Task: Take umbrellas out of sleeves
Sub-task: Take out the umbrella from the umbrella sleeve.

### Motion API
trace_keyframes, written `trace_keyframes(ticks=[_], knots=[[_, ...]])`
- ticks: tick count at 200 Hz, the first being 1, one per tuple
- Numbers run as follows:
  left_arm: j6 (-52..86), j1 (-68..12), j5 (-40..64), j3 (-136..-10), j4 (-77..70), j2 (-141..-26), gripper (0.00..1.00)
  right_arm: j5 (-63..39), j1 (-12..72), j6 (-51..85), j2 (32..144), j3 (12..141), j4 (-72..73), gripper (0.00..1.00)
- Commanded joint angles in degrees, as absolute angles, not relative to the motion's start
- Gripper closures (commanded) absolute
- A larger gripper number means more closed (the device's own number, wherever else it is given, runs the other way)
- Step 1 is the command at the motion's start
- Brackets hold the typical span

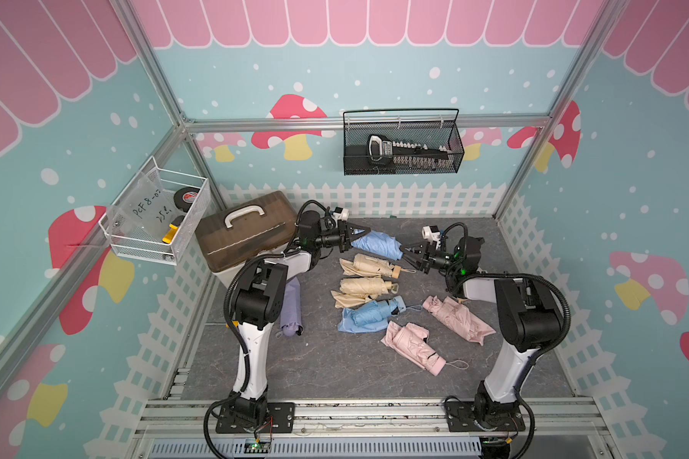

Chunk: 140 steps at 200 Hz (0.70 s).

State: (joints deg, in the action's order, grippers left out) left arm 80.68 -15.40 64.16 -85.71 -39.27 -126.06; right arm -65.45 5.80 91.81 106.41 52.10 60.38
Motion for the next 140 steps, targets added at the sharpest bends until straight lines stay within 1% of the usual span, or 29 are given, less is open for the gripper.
trace_keyframes(ticks=[1, 24, 30, 52, 79, 91, 102, 132, 135, 140], knots=[[81.8, -15.5, 64.3, -85.6, -43.4, -122.4, 1.00, -67.0, 7.3, 96.0, 107.5, 52.8, 64.6, 0.66], [81.7, -16.0, 64.0, -85.6, -43.7, -122.4, 1.00, -66.5, 7.8, 101.5, 108.4, 53.3, 71.4, 0.65], [81.7, -16.2, 64.1, -85.7, -43.7, -122.4, 1.00, -66.4, 7.8, 102.6, 110.4, 53.5, 72.7, 0.65], [81.7, -16.7, 64.2, -86.1, -43.6, -122.4, 1.00, -67.3, 8.4, 103.2, 111.0, 54.1, 72.9, 0.62], [81.4, -17.0, 64.3, -85.9, -43.3, -122.4, 1.00, -67.8, 8.8, 103.4, 111.8, 54.9, 72.8, 0.62], [81.3, -17.0, 64.2, -85.5, -43.3, -122.2, 1.00, -67.6, 8.8, 103.1, 111.6, 55.0, 72.8, 0.67], [81.2, -17.0, 64.2, -85.3, -43.3, -122.1, 1.00, -67.7, 8.8, 103.1, 111.7, 55.3, 72.8, 0.74], [80.1, -17.0, 64.4, -85.0, -41.8, -121.7, 1.00, -68.1, 8.8, 102.4, 111.7, 55.9, 72.8, 0.88], [79.5, -16.9, 64.3, -85.0, -41.1, -121.4, 0.97, -68.1, 8.8, 102.3, 111.7, 56.0, 72.8, 0.89], [78.2, -16.7, 64.0, -84.7, -39.5, -121.1, 0.86, -68.0, 8.7, 102.1, 111.6, 56.1, 72.8, 0.91]])
